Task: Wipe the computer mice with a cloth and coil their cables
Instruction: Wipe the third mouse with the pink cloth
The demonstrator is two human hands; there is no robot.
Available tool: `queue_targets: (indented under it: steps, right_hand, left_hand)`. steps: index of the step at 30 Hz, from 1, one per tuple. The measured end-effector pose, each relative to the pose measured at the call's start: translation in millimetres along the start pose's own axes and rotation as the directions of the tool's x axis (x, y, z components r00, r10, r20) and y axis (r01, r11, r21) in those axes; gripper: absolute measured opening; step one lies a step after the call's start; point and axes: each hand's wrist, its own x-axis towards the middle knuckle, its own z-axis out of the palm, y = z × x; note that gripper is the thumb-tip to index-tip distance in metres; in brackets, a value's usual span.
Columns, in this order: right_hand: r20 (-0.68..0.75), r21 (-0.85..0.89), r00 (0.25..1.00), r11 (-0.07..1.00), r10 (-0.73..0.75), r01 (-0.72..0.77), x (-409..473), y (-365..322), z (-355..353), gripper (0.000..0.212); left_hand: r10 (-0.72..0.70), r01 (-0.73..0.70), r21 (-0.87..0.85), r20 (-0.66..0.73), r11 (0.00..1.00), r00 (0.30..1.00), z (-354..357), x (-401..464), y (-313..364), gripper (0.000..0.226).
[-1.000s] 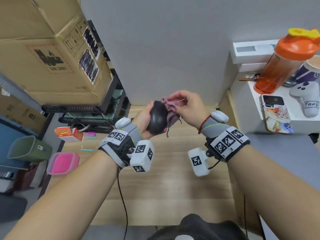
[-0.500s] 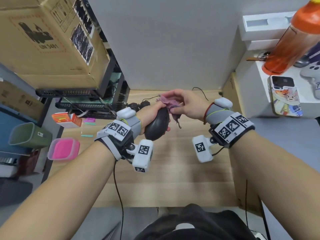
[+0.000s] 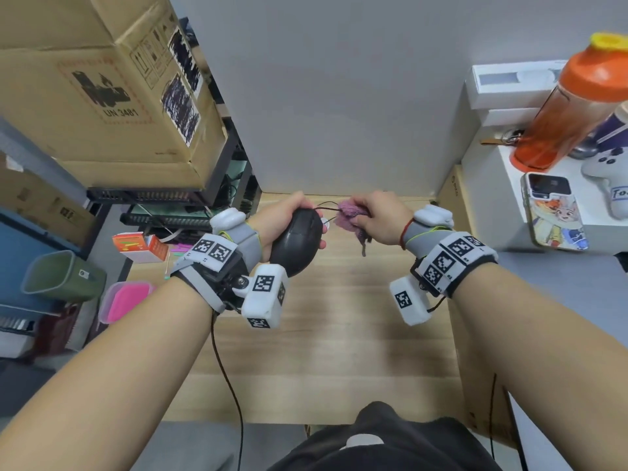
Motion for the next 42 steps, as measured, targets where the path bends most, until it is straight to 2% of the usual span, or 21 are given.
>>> queue_targets:
  steps: [2,4,11,16,22,27,31,34,36,38,42]
  right_hand:
    - [-0.053,0.008,0.995,0.996,0.088,-0.088,0,16,-8,0.013]
    - [-0.114,0.028,0.985,0.992,0.127,-0.125,0,25,-16,0.011]
    - [-0.223,0.076,0.973,0.996,0.057,-0.041,10,-1,-37,0.013]
    - [-0.292,0.1,0.955,0.995,0.053,-0.025,11,-10,-51,0.017]
    - [-0.28,0.105,0.96,0.994,-0.007,0.038,6,-27,-43,0.018]
    - [-0.233,0.121,0.972,0.992,-0.005,0.034,4,-31,-32,0.017]
    - [-0.192,0.148,0.974,0.985,0.121,-0.094,4,-6,-28,0.016]
    - [-0.161,0.144,0.949,0.958,0.27,-0.248,-3,21,-26,0.015]
    - [-0.177,0.166,0.934,0.945,0.309,-0.281,-7,25,-28,0.013]
    - [-0.217,0.213,0.935,0.948,0.281,-0.236,-6,16,-33,0.01]
    - [-0.309,0.256,0.946,0.967,0.097,-0.015,-2,-25,-46,0.012]
  left_hand:
    - [0.001,0.0,-0.099,0.012,0.995,1.0,-5,-4,4,0.019]
    - [0.014,-0.011,-0.116,0.027,0.993,1.0,-6,-7,8,0.016]
    - [0.125,-0.131,0.045,0.116,0.99,0.985,16,-14,18,0.034]
    - [0.147,-0.12,-0.189,0.135,0.975,0.98,23,-26,30,0.032]
    - [0.265,-0.258,-0.074,0.098,0.963,0.959,35,-31,44,0.031]
    - [0.39,-0.379,-0.152,0.056,0.913,0.919,35,-32,54,0.03]
    - [0.425,-0.408,-0.211,0.036,0.888,0.905,12,-37,65,0.03]
    - [0.445,-0.436,-0.285,-0.035,0.854,0.895,-7,-38,73,0.029]
    - [0.428,-0.441,-0.272,-0.111,0.855,0.897,-9,-34,72,0.028]
    - [0.396,-0.431,-0.223,-0.185,0.875,0.9,-4,-28,68,0.028]
    - [0.333,-0.373,-0.162,-0.226,0.914,0.915,9,-17,59,0.031]
